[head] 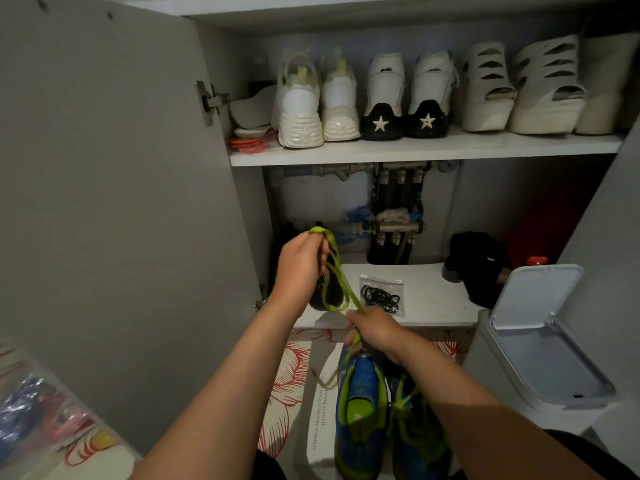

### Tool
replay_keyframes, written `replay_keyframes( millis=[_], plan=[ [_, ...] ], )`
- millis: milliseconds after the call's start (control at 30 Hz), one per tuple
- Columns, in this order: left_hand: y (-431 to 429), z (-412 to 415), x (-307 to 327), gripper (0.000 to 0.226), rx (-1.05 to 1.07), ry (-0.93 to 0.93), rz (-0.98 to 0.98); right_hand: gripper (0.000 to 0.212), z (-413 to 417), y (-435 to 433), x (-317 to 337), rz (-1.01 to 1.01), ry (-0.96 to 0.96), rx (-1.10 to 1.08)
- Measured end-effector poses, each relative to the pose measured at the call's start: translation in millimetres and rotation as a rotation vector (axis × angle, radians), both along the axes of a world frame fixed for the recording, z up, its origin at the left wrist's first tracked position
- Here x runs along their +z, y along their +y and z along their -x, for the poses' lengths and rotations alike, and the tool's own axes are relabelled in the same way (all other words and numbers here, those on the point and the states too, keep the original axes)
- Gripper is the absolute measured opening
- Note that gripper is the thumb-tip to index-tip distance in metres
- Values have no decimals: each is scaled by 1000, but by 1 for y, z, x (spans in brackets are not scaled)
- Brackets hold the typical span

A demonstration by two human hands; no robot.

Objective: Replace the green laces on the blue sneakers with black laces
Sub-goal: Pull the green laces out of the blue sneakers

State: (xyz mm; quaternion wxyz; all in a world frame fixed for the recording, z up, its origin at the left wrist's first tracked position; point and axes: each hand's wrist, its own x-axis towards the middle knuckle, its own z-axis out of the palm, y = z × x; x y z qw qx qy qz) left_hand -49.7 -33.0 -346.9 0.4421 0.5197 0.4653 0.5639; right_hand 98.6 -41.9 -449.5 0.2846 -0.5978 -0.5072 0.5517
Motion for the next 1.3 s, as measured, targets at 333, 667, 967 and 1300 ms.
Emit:
replay_keyframes(
  millis=[333, 667, 967, 1300],
  plan=[
    [-27, -9, -10, 24, -227, 805, -56, 42, -47, -24, 54, -83, 466, -310],
    [-58, -74, 5, 31, -324, 197, 102, 30, -89, -68, 70, -58, 275, -211],
    [-53, -86, -69, 30, -488, 1158, 235, 15, -113, -84, 14, -225, -599, 22],
    [-55, -86, -98, 32, -511, 1370, 278, 51, -104, -84, -17, -176, -1064, 473]
  ],
)
